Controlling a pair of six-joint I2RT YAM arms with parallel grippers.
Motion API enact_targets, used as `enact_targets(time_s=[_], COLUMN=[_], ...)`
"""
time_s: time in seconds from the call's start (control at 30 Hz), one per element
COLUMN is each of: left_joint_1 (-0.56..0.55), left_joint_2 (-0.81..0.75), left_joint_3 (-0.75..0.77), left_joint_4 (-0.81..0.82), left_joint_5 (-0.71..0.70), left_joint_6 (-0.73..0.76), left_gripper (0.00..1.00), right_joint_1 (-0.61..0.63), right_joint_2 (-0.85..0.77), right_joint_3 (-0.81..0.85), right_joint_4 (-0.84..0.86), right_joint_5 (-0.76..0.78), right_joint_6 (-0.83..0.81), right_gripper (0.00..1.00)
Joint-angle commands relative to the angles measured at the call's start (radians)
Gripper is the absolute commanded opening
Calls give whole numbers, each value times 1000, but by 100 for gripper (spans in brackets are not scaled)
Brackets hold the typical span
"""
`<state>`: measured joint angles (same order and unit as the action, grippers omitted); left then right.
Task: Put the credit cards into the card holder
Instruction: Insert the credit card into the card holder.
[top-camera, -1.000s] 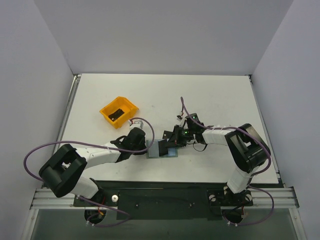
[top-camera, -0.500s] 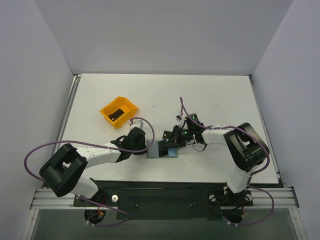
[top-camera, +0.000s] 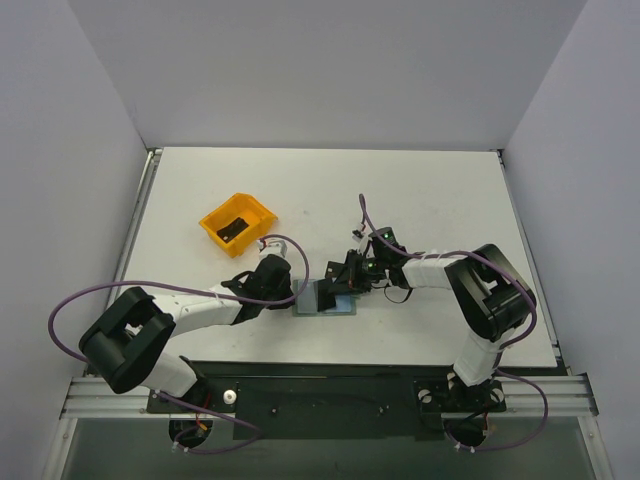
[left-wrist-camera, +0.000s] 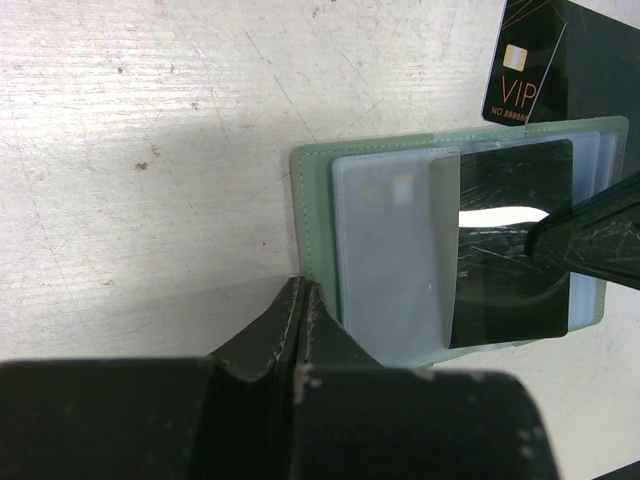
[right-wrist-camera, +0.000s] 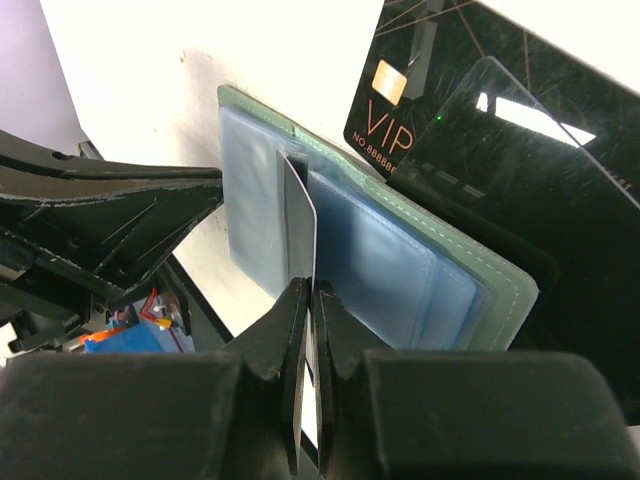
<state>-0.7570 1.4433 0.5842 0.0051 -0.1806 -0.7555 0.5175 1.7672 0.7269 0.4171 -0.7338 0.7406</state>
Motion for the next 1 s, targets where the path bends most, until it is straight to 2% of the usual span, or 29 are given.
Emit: enact_targets(time_s=[0.0, 0.77, 0.93, 0.97], left_joint_1=[4, 4, 2, 2], left_joint_2=[17, 14, 9, 9], left_joint_3=[12, -4, -11, -12], left_joint_4=[36, 56, 58, 58], left_joint_5=[20, 35, 36, 36], left_joint_6=[-5, -13, -16, -16], left_gripper=[0, 0, 0, 0], right_joint_1=[1, 147, 162, 162], right_joint_2=[-2, 74, 81, 68], right_joint_3=[-4, 14, 71, 75], right_joint_4=[28, 97, 5, -7], right_joint_5=[85, 142, 148, 151], right_joint_6=[-3, 118, 82, 62], right_gripper=[0, 0, 0, 6])
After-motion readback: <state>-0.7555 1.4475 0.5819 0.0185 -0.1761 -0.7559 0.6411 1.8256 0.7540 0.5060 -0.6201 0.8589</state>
